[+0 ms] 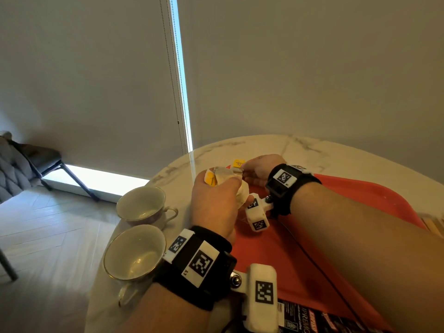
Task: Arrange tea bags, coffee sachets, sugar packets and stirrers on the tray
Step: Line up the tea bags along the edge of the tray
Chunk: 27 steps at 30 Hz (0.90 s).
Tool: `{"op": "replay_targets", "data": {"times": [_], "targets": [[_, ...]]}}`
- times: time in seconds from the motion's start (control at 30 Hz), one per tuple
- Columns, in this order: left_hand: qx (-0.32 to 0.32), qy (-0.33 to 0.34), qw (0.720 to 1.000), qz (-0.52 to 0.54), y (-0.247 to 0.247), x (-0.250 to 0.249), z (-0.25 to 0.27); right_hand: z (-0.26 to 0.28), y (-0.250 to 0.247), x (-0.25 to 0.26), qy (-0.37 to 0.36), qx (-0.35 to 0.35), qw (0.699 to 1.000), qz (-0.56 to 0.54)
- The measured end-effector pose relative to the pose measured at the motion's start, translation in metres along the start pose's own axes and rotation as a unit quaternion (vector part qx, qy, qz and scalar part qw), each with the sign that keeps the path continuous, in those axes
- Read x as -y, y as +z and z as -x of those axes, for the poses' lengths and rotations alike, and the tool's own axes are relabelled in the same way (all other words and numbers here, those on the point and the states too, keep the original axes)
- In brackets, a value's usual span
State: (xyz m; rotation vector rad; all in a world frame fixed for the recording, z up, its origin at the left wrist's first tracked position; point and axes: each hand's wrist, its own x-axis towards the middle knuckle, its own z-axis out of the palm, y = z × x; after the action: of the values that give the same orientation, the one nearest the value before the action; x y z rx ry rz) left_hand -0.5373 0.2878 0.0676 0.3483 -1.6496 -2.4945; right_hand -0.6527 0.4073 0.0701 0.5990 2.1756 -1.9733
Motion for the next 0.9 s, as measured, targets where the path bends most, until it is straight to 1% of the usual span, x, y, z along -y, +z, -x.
{"op": "replay_targets", "data": {"times": [0.07, 0.17, 0.23, 0.33, 0.5, 0.57, 0.63, 0.73, 0.8, 0.83, 0.9], "targets": [[0.002, -0.029, 0.999, 0.035, 0.001, -0.002, 0.001, 0.005, -0.003, -0.001, -0.006, -0.01, 1.0, -0.011], [0.004, -0.054, 0.996, 0.064, 0.004, -0.002, 0.001, 0.025, -0.014, 0.003, -0.054, -0.012, 0.998, -0.021], [0.001, -0.051, 0.996, 0.075, 0.004, -0.001, -0.001, 0.048, -0.023, 0.005, -0.079, 0.02, 0.996, -0.019], [-0.003, -0.055, 0.992, 0.115, 0.003, -0.002, -0.001, 0.077, -0.03, 0.003, -0.083, 0.086, 0.993, 0.003], [0.006, -0.065, 0.982, 0.175, 0.002, -0.003, -0.003, 0.089, -0.031, -0.004, -0.096, 0.127, 0.985, 0.065], [0.01, -0.068, 0.978, 0.199, 0.002, -0.003, -0.003, 0.09, -0.032, -0.005, -0.107, 0.137, 0.982, 0.071], [0.007, -0.063, 0.974, 0.217, 0.003, -0.004, -0.002, 0.09, -0.033, -0.003, -0.118, 0.147, 0.981, 0.036], [0.001, -0.076, 0.972, 0.224, 0.003, -0.004, -0.002, 0.092, -0.037, 0.004, -0.12, 0.156, 0.976, -0.092], [-0.012, -0.086, 0.971, 0.222, 0.001, -0.004, -0.003, 0.093, -0.04, 0.009, -0.13, 0.146, 0.967, -0.163], [-0.019, -0.085, 0.973, 0.213, 0.0, -0.004, -0.003, 0.092, -0.041, 0.01, -0.14, 0.137, 0.966, -0.171], [-0.024, -0.073, 0.979, 0.188, -0.001, -0.004, -0.003, 0.092, -0.04, 0.01, -0.159, 0.125, 0.969, -0.144]]}}
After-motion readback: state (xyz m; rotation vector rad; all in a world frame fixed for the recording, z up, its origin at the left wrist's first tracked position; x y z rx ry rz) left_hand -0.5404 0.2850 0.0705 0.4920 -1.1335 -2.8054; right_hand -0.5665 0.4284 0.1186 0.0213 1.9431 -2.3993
